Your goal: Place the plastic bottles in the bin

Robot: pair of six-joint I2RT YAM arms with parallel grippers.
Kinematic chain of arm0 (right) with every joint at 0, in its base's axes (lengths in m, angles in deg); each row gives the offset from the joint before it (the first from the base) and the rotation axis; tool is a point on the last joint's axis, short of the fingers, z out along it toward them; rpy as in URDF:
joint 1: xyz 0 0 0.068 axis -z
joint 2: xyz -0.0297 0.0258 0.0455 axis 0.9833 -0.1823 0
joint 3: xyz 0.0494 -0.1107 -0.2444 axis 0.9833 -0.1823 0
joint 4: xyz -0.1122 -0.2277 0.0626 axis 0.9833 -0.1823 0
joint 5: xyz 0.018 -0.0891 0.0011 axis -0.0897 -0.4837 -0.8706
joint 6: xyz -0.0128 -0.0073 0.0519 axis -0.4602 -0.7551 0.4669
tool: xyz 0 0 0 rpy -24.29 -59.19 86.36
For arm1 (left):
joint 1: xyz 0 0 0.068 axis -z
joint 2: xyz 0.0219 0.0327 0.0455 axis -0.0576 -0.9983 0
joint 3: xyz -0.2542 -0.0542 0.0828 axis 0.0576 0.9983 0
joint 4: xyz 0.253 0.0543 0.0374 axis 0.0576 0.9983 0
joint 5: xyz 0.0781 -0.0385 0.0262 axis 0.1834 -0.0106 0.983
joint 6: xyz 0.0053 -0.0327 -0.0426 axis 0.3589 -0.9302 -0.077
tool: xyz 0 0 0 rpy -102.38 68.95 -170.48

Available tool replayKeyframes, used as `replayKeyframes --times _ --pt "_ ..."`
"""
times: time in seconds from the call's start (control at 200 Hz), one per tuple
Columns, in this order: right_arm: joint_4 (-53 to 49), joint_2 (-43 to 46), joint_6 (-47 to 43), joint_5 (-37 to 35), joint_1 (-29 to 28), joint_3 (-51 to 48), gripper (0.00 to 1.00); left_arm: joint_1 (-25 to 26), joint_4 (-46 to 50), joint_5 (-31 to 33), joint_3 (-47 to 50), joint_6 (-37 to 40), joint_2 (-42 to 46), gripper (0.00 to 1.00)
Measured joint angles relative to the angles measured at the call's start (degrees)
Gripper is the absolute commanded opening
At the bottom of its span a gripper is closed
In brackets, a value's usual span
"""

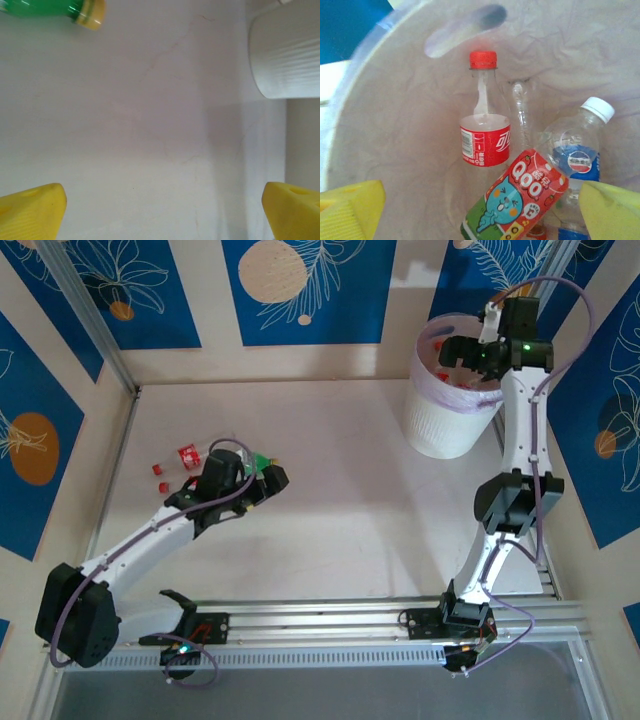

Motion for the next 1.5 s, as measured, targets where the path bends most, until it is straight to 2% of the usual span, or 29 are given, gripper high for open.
replayKeyframes --times 0.195,0.335,0.555,0.72,0.97,1.356,1.501 --pt "0.98 7.54 -0.24 -0.37 -1.27 -2.10 1.00 -3.96 8.24 8.00 -3.54 1.18 1.22 1.00" --pt "2.05 13.31 -0.35 -0.37 -3.54 -7.80 0.99 -9.79 11.30 11.85 -3.76 0.50 2.38 0.99" --pt "3.82 21.70 -0.37 -0.33 -8.04 -21.46 0.99 -21.57 10.91 13.99 -0.90 -4.28 4.20 0.97" --pt "4.98 27.10 -0.13 0.28 -11.10 -30.73 0.99 -26.40 10.69 14.32 -0.11 -8.57 1.95 0.94" --pt "5.35 31.91 0.28 0.52 -13.97 -37.13 0.98 -29.53 11.21 15.28 -1.09 -13.88 -7.17 0.93" --pt "5.14 35.21 0.31 -0.39 -13.97 -40.98 0.97 -31.10 8.85 15.72 -7.48 -17.79 -19.52 0.93" --pt "5.14 35.50 0.33 -0.66 -13.94 -41.09 0.97 -31.17 7.74 14.97 -7.67 -19.26 -22.36 0.89"
